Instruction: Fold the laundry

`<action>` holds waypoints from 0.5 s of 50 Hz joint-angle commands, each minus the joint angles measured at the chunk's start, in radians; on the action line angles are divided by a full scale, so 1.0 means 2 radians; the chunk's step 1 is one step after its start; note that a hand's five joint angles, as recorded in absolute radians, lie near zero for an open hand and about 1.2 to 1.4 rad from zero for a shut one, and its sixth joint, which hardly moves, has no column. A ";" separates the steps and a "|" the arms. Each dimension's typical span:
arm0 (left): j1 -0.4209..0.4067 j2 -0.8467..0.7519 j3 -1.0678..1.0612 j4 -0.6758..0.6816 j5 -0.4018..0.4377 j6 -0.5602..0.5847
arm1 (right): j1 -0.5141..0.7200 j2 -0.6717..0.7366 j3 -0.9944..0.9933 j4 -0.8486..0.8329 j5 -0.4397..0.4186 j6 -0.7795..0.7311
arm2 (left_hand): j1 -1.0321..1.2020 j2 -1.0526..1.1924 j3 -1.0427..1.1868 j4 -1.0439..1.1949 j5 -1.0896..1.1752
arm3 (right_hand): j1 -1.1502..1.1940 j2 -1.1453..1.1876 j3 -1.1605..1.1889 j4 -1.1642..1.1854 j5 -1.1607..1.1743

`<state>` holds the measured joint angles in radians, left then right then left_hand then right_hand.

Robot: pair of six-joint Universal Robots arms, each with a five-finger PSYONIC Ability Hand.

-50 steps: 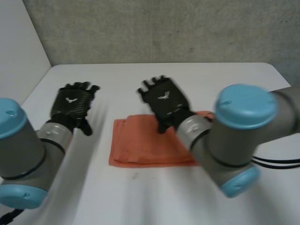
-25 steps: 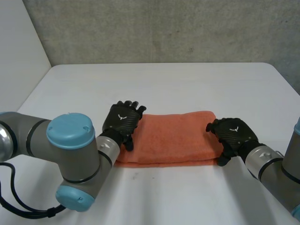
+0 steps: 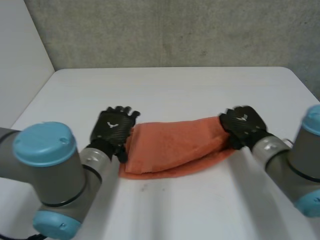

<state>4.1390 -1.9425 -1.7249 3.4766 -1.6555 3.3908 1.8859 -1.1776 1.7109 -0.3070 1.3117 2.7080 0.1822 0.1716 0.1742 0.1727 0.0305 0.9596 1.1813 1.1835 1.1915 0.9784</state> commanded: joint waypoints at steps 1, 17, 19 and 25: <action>0.026 0.054 -0.040 -0.002 -0.028 -0.001 | 0.174 0.056 -0.130 0.015 0.013 -0.011 | -0.002 0.003 0.002 0.003 -0.013 | 0.218 0.107 0.106 0.102 0.122; 0.091 0.087 -0.059 -0.008 -0.027 -0.042 | 0.283 0.191 -0.240 0.059 -0.003 -0.032 | -0.002 0.003 0.002 0.003 -0.013 | 0.181 0.070 0.069 0.065 0.084; 0.092 0.087 -0.053 -0.008 -0.026 -0.045 | 0.283 0.174 -0.242 0.060 0.003 -0.025 | -0.002 0.003 0.002 0.003 -0.013 | -0.110 -0.221 -0.222 -0.226 -0.207; 0.087 0.062 -0.014 -0.008 -0.024 -0.047 | 0.246 0.098 -0.229 0.058 0.035 0.061 | 0.002 0.008 0.006 0.007 -0.009 | -0.393 -0.503 -0.504 -0.508 -0.489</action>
<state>4.3240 -1.7745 -1.8240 3.4606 -1.7084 3.3046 2.4476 -0.8414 1.2304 -0.1930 1.3216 2.6779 0.1822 0.1683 0.1700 0.1700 0.0305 0.2843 0.3933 0.4249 0.4265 0.2556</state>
